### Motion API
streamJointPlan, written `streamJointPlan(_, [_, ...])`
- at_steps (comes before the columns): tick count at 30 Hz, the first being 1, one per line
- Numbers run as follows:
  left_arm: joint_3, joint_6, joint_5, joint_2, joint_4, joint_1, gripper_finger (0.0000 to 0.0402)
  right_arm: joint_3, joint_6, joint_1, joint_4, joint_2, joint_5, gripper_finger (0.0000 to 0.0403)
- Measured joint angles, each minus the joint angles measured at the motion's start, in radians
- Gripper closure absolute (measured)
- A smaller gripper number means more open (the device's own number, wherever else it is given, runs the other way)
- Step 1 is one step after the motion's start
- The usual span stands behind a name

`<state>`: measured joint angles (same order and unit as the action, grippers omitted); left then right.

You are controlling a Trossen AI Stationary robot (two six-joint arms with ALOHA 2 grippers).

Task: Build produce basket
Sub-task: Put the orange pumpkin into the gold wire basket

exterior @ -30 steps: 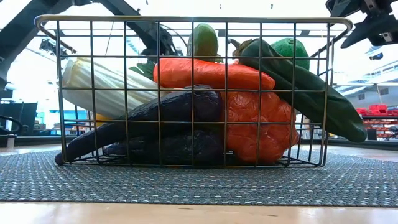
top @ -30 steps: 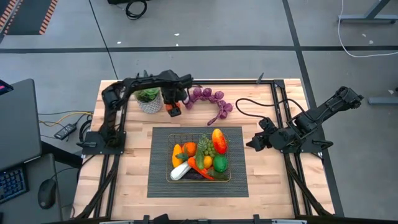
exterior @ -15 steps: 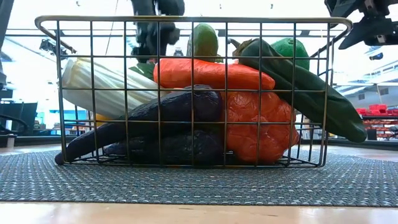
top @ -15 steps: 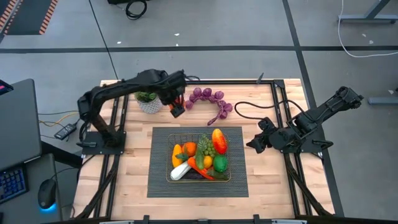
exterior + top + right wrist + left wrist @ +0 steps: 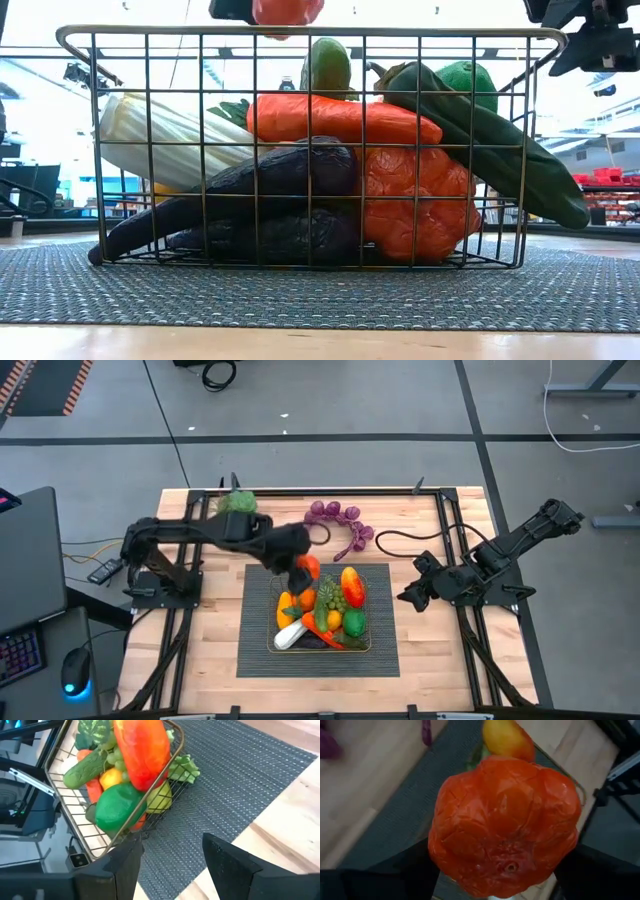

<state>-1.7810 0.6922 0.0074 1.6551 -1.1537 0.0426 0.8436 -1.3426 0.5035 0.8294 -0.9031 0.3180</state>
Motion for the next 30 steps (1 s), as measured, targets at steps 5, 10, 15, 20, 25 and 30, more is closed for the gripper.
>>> streamJointPlan(5, [-0.004,0.147,-0.011,0.0,0.031,0.096,0.0072,0.0,0.012,0.011,-0.006,0.0,0.029,0.0186])
streamJointPlan(10, [-0.003,0.251,-0.063,0.014,0.045,0.182,0.0072,0.0,0.041,0.012,-0.005,0.0,0.047,0.0186])
streamJointPlan(15, [-0.004,0.359,-0.07,0.024,0.066,0.24,0.0066,0.0,0.057,0.012,-0.005,-0.006,0.059,0.0186])
streamJointPlan(20, [-0.004,0.353,-0.09,0.032,0.097,0.277,0.0054,0.0,0.062,0.012,-0.006,-0.021,0.059,0.0186])
streamJointPlan(25, [-0.004,0.259,-0.092,0.04,0.1,0.288,0.0052,0.0,0.063,0.012,-0.012,-0.028,0.06,0.0186])
streamJointPlan(30, [-0.003,0.175,-0.136,0.039,0.139,0.278,0.0051,0.0,0.06,0.012,-0.014,-0.029,0.077,0.0186])
